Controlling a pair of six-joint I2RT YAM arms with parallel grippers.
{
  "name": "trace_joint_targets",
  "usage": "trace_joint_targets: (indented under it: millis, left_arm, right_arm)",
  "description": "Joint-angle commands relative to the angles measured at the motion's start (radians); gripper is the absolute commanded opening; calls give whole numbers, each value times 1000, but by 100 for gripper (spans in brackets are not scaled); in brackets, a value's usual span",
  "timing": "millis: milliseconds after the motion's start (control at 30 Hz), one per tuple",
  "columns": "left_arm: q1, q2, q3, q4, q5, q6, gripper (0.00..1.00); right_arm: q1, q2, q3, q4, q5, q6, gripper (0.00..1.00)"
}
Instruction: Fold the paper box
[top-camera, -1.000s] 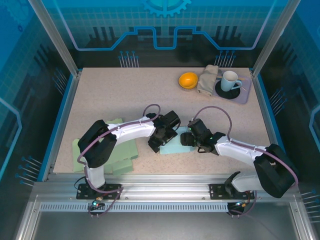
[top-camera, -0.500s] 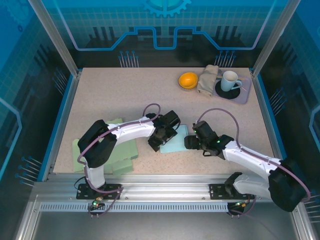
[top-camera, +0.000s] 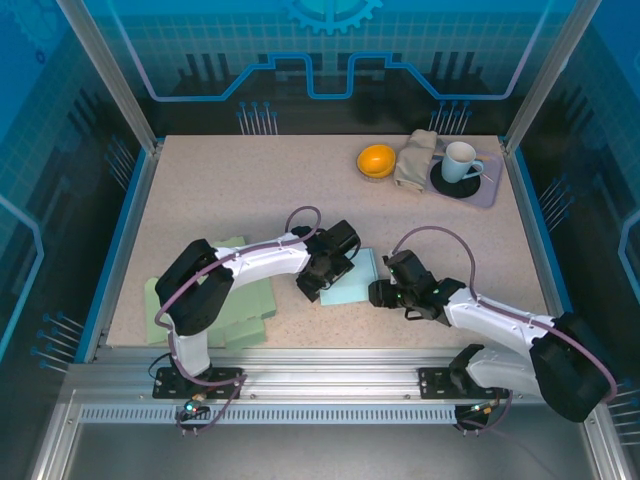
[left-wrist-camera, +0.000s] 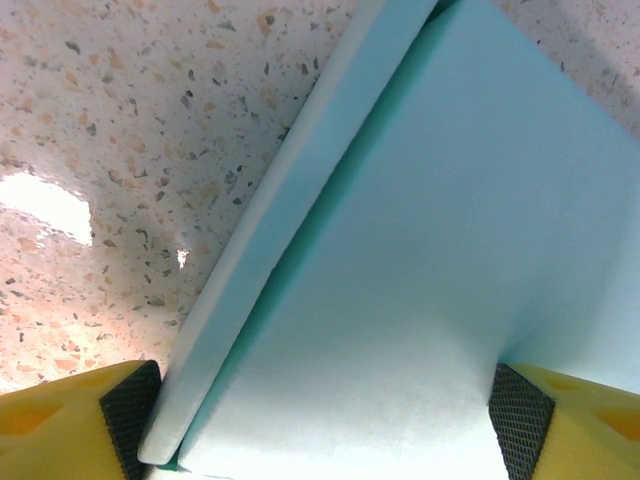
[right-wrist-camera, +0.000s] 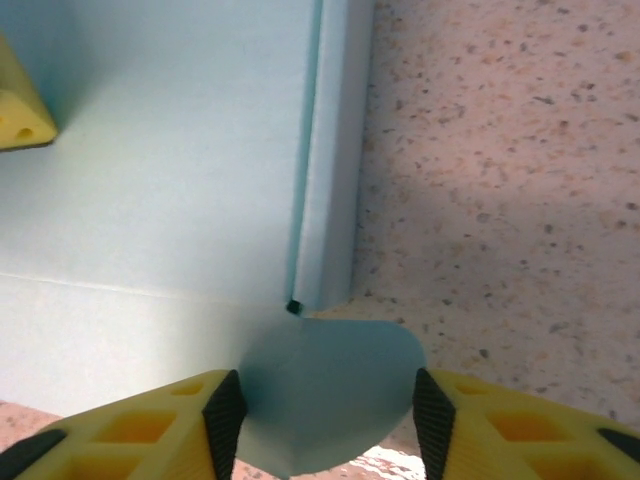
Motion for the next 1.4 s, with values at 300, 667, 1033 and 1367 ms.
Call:
trace_joint_targets:
  millis: [300,667,1033,1367]
  left_arm:
    - [11,63,-26,-28,-29,2,86]
    - [11,67,-30,-31,-33,4,86]
    - [13,68,-52,-24,-41,3,86]
    - [12,84,-70,-16,-35,1,86]
  right_arm:
    - [-1,-3,-19,99,-104,-15,36]
    - [-16,19,-42,173,-170,-35,33]
    - [-21,22,-110,233,-121,-58,31]
    - [-22,31,-218,393,-58,-106,29]
